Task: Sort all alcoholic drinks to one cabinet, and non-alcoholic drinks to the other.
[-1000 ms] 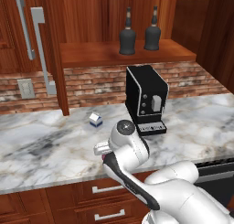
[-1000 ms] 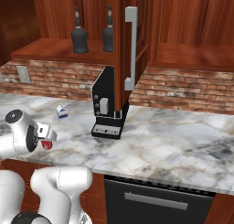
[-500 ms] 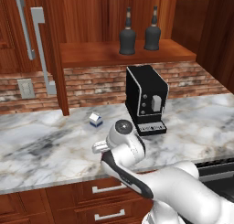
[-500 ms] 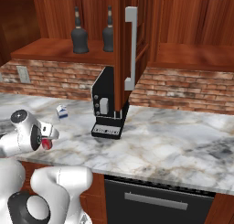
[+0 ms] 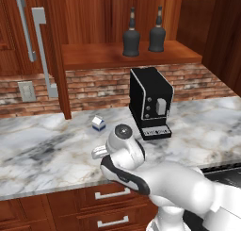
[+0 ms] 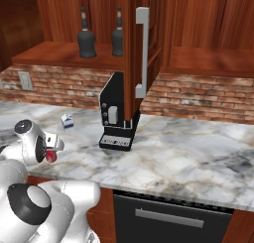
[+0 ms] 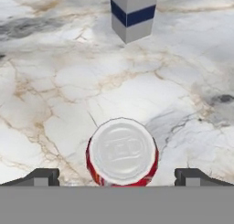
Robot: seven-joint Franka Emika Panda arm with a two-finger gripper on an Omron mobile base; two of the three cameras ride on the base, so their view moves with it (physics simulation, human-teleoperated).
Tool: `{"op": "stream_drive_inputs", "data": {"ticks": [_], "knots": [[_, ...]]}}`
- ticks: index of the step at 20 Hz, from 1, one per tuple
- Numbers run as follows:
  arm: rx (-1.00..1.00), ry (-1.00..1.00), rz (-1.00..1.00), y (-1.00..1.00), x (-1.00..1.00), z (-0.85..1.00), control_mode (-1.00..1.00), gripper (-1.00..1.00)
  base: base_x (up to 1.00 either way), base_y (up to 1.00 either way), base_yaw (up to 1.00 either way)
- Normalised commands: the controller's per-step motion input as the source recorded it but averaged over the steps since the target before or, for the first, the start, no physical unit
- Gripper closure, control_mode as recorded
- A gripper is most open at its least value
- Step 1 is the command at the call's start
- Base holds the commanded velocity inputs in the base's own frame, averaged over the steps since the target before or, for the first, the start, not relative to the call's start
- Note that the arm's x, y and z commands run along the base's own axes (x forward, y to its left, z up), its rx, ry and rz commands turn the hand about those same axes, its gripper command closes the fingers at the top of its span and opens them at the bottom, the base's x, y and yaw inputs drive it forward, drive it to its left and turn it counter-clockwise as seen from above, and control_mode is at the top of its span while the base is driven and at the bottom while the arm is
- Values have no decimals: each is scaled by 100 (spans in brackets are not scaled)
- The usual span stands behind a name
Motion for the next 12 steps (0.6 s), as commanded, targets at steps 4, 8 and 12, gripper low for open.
{"op": "stream_drive_inputs", "data": {"ticks": [4, 8, 12], "knots": [[0, 0, 0, 0, 8, -16, -100, -100, 0, 0, 0], [0, 0, 0, 0, 7, -15, -100, -100, 0, 0, 0], [0, 0, 0, 0, 7, -14, -100, -100, 0, 0, 0]]}}
